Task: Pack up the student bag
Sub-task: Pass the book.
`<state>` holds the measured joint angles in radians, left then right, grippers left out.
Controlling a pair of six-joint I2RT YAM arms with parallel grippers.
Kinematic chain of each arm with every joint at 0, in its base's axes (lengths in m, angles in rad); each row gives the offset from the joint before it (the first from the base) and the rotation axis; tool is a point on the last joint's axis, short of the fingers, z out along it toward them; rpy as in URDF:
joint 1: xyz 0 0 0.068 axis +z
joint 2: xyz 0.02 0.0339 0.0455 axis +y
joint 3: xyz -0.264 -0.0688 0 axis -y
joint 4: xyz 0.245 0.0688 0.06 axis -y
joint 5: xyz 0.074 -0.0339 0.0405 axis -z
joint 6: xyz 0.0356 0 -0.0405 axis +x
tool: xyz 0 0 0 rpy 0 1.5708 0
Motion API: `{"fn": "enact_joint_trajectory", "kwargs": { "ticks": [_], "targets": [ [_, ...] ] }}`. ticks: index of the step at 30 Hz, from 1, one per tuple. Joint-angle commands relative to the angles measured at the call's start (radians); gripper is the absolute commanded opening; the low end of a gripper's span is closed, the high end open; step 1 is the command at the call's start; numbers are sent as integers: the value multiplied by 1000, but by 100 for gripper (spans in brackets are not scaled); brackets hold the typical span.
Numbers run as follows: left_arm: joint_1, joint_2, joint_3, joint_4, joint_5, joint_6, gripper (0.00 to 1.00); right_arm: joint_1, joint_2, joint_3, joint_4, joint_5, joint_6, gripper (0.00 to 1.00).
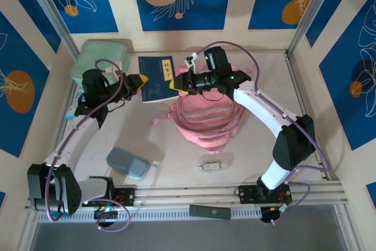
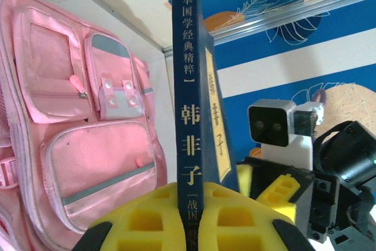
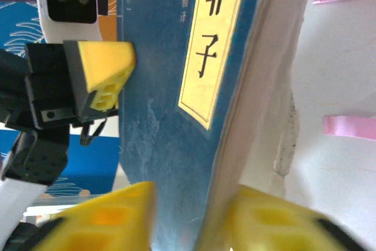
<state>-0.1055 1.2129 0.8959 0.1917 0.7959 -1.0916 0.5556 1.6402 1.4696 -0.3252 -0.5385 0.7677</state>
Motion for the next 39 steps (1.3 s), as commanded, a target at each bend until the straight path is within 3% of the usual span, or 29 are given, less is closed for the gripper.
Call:
{"fn": "enact_joint_trajectory", "kwargs": {
  "ticks": [1, 8, 12, 16, 22, 30, 39],
  "targets": [
    [-19, -15, 55, 101, 24, -54, 0, -31, -41, -40, -42, -14, 0, 61],
    [-96, 1, 97, 184, -3, -107, 0, -50, -30, -56, -22, -130, 83, 99],
    [-136, 17, 106, 232, -31, -131, 0, -50, -29, -84, 136, -217, 188, 99],
    [-145, 14, 119, 130, -48, -60, 0, -60, -84, -139, 271, -238, 261, 99],
    [-146, -9, 113, 7, -98, 21, 0, -82, -124, -181, 337, -282, 291, 75],
    [-152, -6, 137, -102, -119, 104, 0, -80, -128, -177, 270, -261, 217, 44],
    [-209, 2, 184, -168, -137, 206, 2, -109, -136, -166, 103, -220, 101, 2]
  ]
}}
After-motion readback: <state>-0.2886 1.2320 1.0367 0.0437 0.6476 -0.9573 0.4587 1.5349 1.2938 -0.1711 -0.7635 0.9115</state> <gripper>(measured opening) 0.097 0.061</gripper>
